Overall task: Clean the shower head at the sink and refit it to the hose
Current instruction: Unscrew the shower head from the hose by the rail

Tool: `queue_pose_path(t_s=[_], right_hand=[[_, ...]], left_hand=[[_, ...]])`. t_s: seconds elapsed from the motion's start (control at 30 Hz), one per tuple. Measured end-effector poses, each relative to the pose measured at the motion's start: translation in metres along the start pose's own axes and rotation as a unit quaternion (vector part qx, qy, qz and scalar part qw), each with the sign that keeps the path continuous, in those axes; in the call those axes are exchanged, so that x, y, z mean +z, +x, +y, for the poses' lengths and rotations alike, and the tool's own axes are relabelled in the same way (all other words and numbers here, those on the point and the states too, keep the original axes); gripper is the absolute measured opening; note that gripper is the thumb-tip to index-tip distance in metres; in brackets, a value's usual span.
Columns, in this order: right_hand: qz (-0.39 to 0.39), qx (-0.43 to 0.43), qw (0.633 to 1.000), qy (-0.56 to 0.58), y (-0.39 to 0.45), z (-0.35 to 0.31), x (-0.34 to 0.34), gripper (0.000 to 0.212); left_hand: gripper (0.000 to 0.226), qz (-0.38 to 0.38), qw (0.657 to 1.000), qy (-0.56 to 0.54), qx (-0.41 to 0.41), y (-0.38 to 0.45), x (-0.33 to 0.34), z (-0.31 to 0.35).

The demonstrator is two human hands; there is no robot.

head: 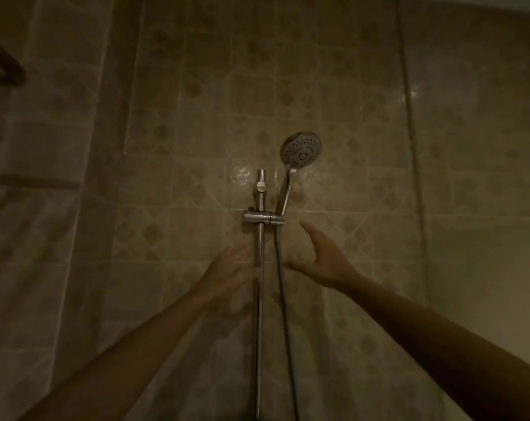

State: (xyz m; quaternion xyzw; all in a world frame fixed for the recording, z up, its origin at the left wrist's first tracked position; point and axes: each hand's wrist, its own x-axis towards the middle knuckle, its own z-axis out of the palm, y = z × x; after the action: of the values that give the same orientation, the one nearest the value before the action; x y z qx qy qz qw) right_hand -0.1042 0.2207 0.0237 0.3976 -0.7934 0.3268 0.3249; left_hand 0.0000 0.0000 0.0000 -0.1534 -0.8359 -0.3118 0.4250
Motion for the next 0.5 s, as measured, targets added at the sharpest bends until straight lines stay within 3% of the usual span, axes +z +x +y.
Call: queue_pose_path(t_s=[0.07,0.17,0.27,0.37,0.5], right_hand=[[0.0,0.049,0.997,0.064,0.019,0.005,0.001,0.098],[-0.029,0.086,0.994,0.065,0.053,0.012,-0.002,0.073],[-0.022,0.107,0.986,0.123,0.081,0.017,-0.009,0.053],[0.007,0.119,0.97,0.212,0.107,0.021,-0.012,0.044],[0.035,0.088,0.957,0.273,0.134,0.022,-0.004,0.043]], left_hand=[[0.051,0.008,0.996,-0.069,-0.059,0.019,0.006,-0.013],[0.049,0.034,0.981,-0.138,-0.13,0.048,0.016,-0.032],[0.043,0.056,0.973,-0.139,-0.173,0.066,0.026,-0.046],[0.026,0.077,0.972,-0.13,-0.18,0.082,0.037,-0.06],[0.036,0.063,0.96,-0.184,-0.203,0.102,0.046,-0.064]])
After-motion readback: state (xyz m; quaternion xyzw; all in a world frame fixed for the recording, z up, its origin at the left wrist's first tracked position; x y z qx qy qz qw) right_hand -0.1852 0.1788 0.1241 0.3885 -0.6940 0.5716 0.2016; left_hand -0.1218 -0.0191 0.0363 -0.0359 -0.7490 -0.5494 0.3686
